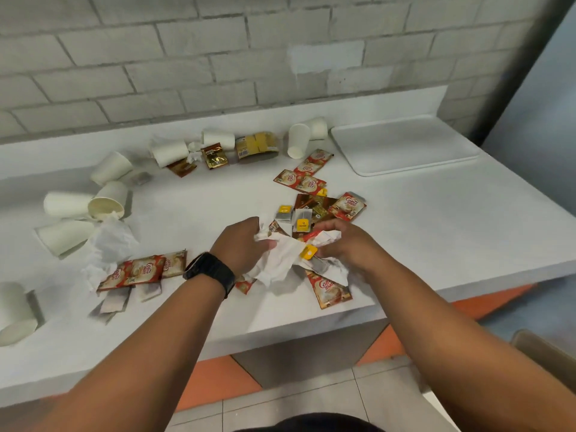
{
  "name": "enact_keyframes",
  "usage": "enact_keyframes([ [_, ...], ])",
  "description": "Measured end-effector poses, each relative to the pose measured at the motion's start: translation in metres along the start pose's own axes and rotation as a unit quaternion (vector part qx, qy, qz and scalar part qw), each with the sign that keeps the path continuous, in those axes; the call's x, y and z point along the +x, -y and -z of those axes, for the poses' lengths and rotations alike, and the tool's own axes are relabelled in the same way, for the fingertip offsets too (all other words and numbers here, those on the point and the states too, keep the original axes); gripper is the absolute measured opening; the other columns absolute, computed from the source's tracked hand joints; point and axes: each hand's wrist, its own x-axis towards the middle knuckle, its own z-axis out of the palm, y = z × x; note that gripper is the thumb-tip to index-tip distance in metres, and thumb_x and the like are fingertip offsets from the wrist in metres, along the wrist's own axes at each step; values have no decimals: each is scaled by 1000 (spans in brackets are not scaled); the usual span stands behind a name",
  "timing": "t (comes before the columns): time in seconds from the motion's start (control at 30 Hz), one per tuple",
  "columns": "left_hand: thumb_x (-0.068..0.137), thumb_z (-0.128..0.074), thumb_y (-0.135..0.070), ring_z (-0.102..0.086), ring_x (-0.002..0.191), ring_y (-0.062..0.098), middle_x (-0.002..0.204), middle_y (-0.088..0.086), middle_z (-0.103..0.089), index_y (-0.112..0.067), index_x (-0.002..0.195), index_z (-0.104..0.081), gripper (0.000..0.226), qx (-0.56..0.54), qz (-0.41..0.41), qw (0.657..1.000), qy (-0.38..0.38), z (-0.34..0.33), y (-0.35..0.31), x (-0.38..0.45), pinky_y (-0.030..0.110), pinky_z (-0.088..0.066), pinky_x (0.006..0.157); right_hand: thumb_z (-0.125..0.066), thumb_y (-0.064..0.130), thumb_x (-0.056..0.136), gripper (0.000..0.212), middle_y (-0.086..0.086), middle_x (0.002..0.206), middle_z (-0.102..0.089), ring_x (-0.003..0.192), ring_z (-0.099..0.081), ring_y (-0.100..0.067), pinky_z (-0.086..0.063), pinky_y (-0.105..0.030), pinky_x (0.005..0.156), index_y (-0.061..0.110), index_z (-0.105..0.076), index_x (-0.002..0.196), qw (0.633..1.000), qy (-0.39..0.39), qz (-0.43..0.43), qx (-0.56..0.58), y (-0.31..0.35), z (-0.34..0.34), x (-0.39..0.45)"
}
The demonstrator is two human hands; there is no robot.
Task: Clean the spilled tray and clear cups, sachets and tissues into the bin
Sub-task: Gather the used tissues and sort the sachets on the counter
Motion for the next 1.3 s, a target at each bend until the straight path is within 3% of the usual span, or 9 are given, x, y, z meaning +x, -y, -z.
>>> enact_keyframes([
  [0.3, 89, -63, -33, -55, 103, 18, 113, -3, -62, -16, 118, -56, 34, -47, -74, 996, 36, -84, -142, -19, 25, -35, 76, -74, -9, 63, 50, -12, 104, -72, 98, -69, -31, -54, -51, 90, 24, -69, 100, 993, -62, -13, 95, -49, 135, -61],
  [0.43, 87, -64, -36, -54, 81, 17, 89, -2, -61, -11, 96, -56, 27, -34, -98, 993, 52, -130, -197, -32, 23, -37, 59, -72, -14, 69, 48, -10, 97, -71, 86, -69, -24, -56, -42, 82, 19, -66, 104, 987, -97, -29, 124, -86, 204, -103],
  [0.6, 86, -64, -33, -58, 83, 23, 86, 4, -64, -9, 91, -57, 26, -42, -129, 986, 92, -196, -264, -47, 34, -43, 71, -70, -18, 70, 43, -12, 93, -69, 77, -68, -22, -58, -35, 70, 11, -64, 102, 963, -173, -89, 186, -151, 284, -147],
  [0.73, 88, -63, -32, -51, 69, 11, 72, -7, -54, -18, 76, -49, 23, -31, -138, 975, 173, -264, -309, -59, 25, -37, 63, -75, -10, 68, 42, -14, 101, -67, 91, -65, -33, -57, -41, 76, 17, -61, 97, 930, -246, -180, 205, -218, 339, -172],
  [0.83, 85, -62, -37, -56, 75, 16, 81, -1, -60, -14, 84, -50, 26, -32, -148, 959, 239, -312, -321, -64, 24, -42, 71, -79, 5, 63, 38, -10, 103, -69, 95, -65, -31, -54, -46, 90, 19, -66, 95, 904, -300, -228, 199, -272, 371, -184],
  [1.0, 79, -60, -45, -58, 86, 27, 84, 4, -59, -21, 72, -44, 30, 5, -103, 943, 318, -387, -318, -69, 30, -42, 79, -70, -1, 78, 24, -12, 101, -66, 89, -63, -27, -54, -38, 85, 18, -62, 91, 873, -345, -267, 220, -342, 410, -188],
  [1.13, 85, -64, -41, -60, 106, 23, 113, 3, -65, -14, 107, -58, 36, 47, -67, 934, 349, -445, -315, -72, 33, -46, 94, -68, 0, 80, 23, -18, 108, -66, 85, -60, -26, -50, -32, 77, 20, -59, 88, 846, -374, -298, 237, -393, 430, -175],
  [1.2, 86, -64, -39, -59, 109, 20, 120, 1, -64, -16, 117, -57, 40, 52, -58, 934, 350, -473, -315, -70, 36, -47, 97, -68, -1, 81, 23, -19, 94, -65, 77, -59, -25, -52, -24, 68, 18, -55, 79, 826, -382, -330, 251, -414, 437, -165],
  [1.3, 87, -63, -39, -61, 103, 20, 115, 3, -66, -14, 112, -59, 36, 84, -85, 936, 331, -511, -316, -65, 29, -46, 89, -82, 11, 68, 34, -17, 104, -68, 92, -65, -26, -54, -31, 92, 12, -57, 90, 814, -391, -346, 254, -446, 439, -148],
])
